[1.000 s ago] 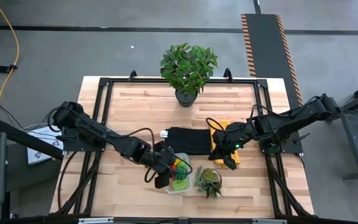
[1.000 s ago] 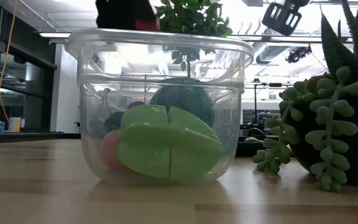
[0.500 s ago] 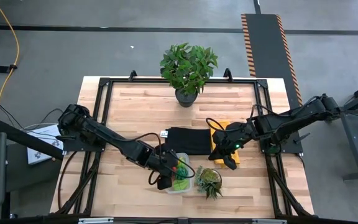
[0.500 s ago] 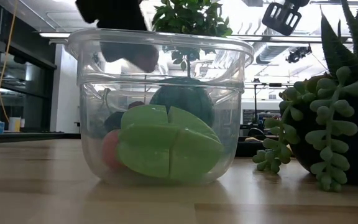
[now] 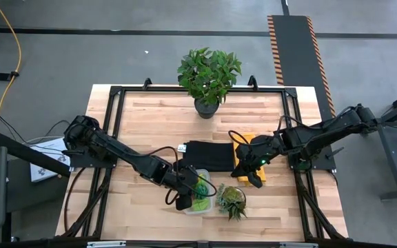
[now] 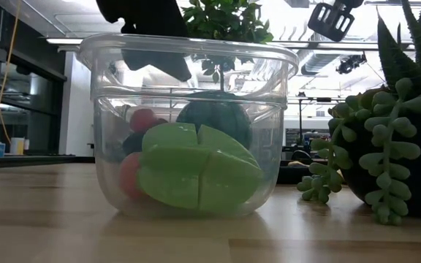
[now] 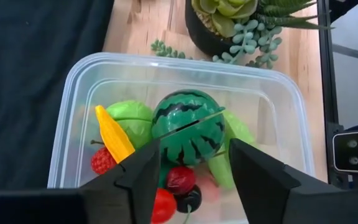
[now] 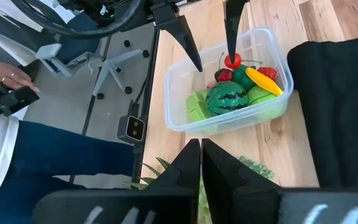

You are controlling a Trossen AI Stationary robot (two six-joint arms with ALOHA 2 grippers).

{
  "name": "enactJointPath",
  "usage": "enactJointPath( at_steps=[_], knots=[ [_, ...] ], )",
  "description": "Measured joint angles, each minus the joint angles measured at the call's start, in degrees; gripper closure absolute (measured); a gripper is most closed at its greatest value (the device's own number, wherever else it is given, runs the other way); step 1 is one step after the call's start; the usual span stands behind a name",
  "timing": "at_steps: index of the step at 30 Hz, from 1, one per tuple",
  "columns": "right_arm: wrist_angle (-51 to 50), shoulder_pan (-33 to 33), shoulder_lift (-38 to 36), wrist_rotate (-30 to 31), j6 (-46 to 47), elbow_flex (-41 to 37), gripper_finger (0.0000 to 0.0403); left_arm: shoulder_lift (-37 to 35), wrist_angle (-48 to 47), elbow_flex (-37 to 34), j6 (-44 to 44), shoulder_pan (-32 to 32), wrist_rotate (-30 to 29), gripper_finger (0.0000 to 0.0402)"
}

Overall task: Pick and placing Produce into tupperware
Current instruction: Return to Home Position

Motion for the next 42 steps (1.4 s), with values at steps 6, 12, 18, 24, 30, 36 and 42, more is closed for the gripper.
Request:
enactJointPath(
  at_steps=[6, 12, 18, 24, 30, 36, 42],
  knots=[
    [-0.02, 0.0, 0.0, 0.02, 0.0, 0.0, 0.0396, 0.0, 1.13, 0.0, -0.05, 0.0, -0.02, 0.0223],
    [1.62, -0.02, -0.71, -1.72, -0.14, 0.0, 0.0396, -1.36, 3.25, -0.02, -0.49, 0.07, -0.04, 0.0285],
    [1.75, -0.94, -7.95, 0.96, -2.05, 0.0, 0.0396, -7.72, 2.68, -0.04, 1.88, 1.82, -0.41, 0.0389],
    [1.6, -3.6, -18.19, 5.84, -6.17, 0.02, 0.04, -16.56, 5.05, -0.02, 7.24, 6.31, -2.14, 0.0388],
    [0.87, -5.81, -27.18, 13.07, -12.41, -0.33, 0.0403, -25.56, 7.48, -0.85, 14.73, 11.87, -2.09, 0.0397],
    [1.87, -8.38, -34.76, 16.54, -10.94, -7.13, 0.0403, -32.31, 12.16, -6.75, 18.4, 17.38, -1.67, 0.0401],
    [11.78, -10.2, -41.84, 16.54, -5.65, -19.74, 0.0403, -39.24, 31.99, -23.47, 17.8, 22.54, 2.81, 0.0401]
  ],
)
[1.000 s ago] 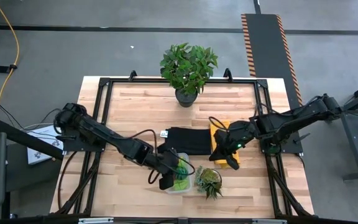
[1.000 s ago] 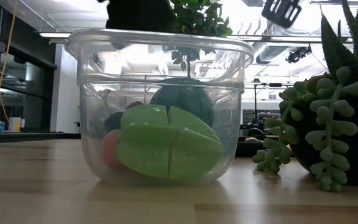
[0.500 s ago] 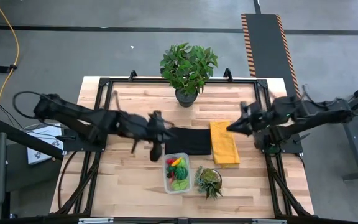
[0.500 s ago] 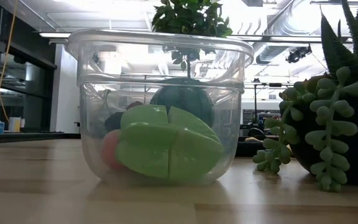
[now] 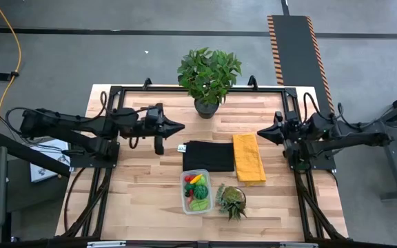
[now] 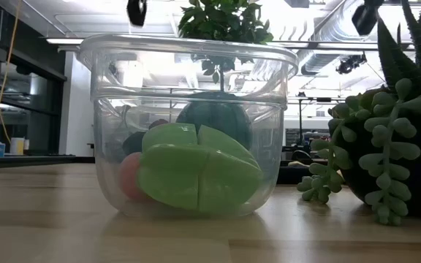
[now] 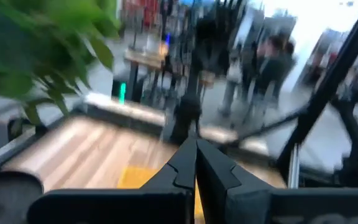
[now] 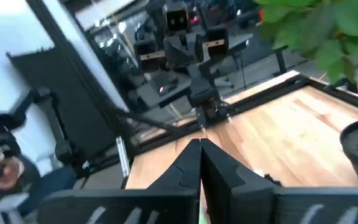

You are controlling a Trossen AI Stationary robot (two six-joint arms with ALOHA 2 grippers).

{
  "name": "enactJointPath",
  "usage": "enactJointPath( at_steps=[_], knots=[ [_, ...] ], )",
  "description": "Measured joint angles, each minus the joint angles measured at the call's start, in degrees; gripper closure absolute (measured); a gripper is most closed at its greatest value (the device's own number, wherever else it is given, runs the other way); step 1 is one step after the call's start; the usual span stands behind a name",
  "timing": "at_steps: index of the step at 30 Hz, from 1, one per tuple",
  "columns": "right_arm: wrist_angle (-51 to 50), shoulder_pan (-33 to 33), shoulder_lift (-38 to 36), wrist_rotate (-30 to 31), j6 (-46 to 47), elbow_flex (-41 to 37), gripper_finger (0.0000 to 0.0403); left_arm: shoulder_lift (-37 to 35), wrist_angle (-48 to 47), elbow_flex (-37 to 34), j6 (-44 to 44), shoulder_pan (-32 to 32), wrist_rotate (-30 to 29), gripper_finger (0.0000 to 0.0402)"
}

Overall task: Pick and placing Produce into tupperware
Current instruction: Return to Home Position

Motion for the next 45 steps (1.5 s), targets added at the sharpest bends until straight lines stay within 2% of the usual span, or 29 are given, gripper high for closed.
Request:
enactJointPath(
  at_steps=[5, 12, 16, 22, 30, 36, 45],
  knots=[
    [6.0, -2.96, -4.06, 1.44, 0.26, -8.75, 0.0403, -5.21, 11.52, -13.67, -0.78, 3.9, 2.79, 0.0401],
    [8.56, -6.78, -7.38, 0.95, 1.79, -18.58, 0.0403, -7.82, 23.29, -28.28, -3.42, 4.1, 3.22, 0.0401],
    [21.22, -8.39, -7.64, -0.73, 1.91, -25.93, 0.0403, -7.86, 30.55, -34.48, -5.43, 4.1, 2.74, 0.0402],
    [33.45, -10.61, -7.75, -1.62, 4.18, -33.52, 0.0403, -7.88, 32.73, -36.92, -3.84, 4.1, 1.95, 0.0402],
    [32.71, -12.21, -7.75, -2.78, 0.44, -33.5, 0.0403, -7.88, 35.1, -40.1, -2.22, 4.1, 0.98, 0.0402],
    [30.59, -13.97, -7.75, -4.51, 0.69, -33.5, 0.0403, -7.86, 42.52, -46.42, -2.63, 4.1, 0.27, 0.0402],
    [29.03, -15.88, -7.75, -5.1, -0.21, -33.5, 0.0403, -8.28, 39.45, -46.32, 0.97, 4.1, 0.95, 0.0401]
  ],
)
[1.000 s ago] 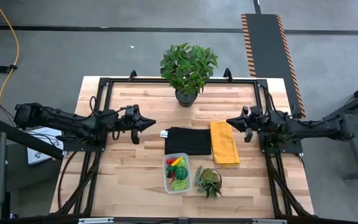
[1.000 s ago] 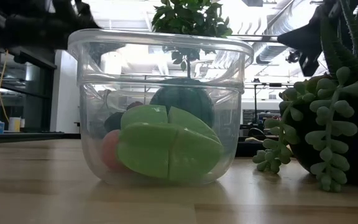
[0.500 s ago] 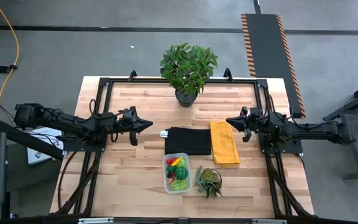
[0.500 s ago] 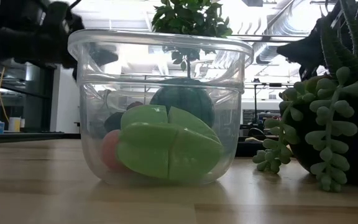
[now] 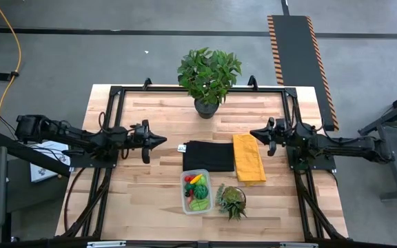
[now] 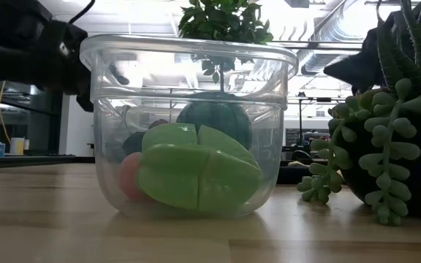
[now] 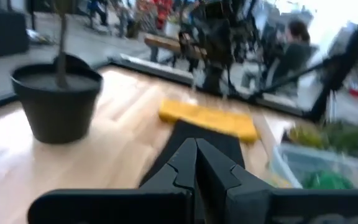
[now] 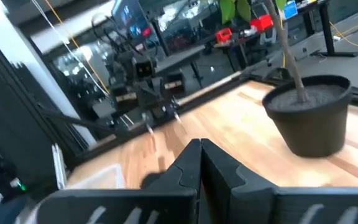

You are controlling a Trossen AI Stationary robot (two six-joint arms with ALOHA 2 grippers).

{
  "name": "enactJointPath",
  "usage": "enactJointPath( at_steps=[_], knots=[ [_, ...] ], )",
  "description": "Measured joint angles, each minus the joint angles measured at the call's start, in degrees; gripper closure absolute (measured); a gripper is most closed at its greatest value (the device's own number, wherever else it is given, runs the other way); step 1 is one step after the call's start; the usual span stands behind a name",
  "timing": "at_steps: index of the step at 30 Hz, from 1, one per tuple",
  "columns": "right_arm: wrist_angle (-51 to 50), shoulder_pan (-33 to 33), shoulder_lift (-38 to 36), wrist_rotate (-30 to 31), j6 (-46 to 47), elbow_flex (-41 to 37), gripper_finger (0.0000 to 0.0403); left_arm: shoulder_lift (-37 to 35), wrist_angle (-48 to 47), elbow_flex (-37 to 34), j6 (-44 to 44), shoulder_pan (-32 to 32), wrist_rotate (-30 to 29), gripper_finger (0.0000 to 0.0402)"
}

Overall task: Pick and placing Produce into tupperware
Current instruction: Return to Home Position

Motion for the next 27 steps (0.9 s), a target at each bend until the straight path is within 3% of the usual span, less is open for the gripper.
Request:
enactJointPath(
  at_steps=[4, 12, 20, 27],
  knots=[
    [-4.26, -0.73, 0.02, -1.79, -2.94, 0.0, 0.0403, 0.0, -4.45, 0.0, 1.23, -0.01, 4.49, 0.0401],
    [-12.26, -2.75, 0.02, -3.31, -7.72, 0.0, 0.0403, 0.0, -15.17, 0.0, 1.71, 0.0, 8.14, 0.0401],
    [-15.66, -5.49, 0.02, -8.74, -12.15, 0.0, 0.0403, -0.51, -21.72, 0.0, 4.21, 0.0, 10.24, 0.0401],
    [-16.66, -6.38, 0.0, -9.53, -12.17, 0.02, 0.0403, -8.45, -27.75, 0.0, 4.57, 0.0, 10.2, 0.0401]
  ],
)
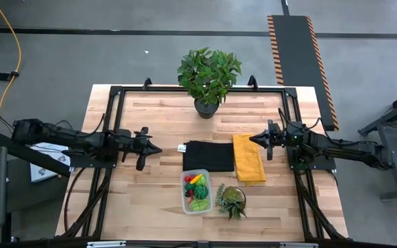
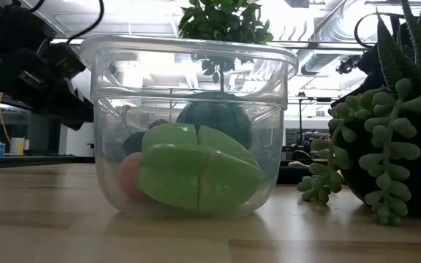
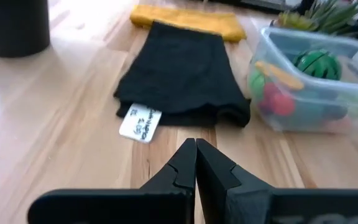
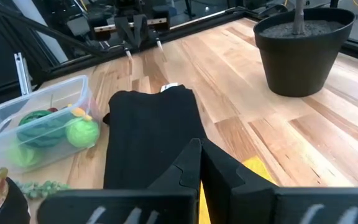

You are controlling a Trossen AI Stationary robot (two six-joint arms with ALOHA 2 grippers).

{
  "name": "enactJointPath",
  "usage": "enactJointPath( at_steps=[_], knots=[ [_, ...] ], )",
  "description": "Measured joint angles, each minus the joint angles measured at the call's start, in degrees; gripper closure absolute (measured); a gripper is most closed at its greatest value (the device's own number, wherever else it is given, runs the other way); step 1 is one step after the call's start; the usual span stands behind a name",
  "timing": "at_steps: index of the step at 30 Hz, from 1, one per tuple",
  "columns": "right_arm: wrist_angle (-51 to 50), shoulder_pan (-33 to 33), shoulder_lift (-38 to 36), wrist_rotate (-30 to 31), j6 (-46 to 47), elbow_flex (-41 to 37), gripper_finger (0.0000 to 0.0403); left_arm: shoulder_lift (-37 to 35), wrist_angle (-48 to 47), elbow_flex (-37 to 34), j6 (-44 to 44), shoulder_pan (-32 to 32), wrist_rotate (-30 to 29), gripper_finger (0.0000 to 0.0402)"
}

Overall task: Pick and placing Produce into tupperware
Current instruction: Return to Home Position

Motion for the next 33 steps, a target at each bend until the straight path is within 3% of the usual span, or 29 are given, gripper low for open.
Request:
enactJointPath(
  at_steps=[5, 16, 33],
  knots=[
    [0.0, 0.0, 0.0, -0.02, -0.02, 0.0, 0.0403, -8.16, -9.34, 0.05, 1.1, 0.0, -2.69, 0.0401],
    [-1.5, 0.0, 0.0, -0.01, -1.23, 0.0, 0.0403, -22.94, -19.55, 0.15, 1.47, 0.0, -4.52, 0.0401],
    [-1.72, 0.0, -2.62, -1.14, 0.04, 0.04, 0.0403, -25.62, -19.78, 0.2, 1.05, 0.0, -2.97, 0.0401]
  ],
)
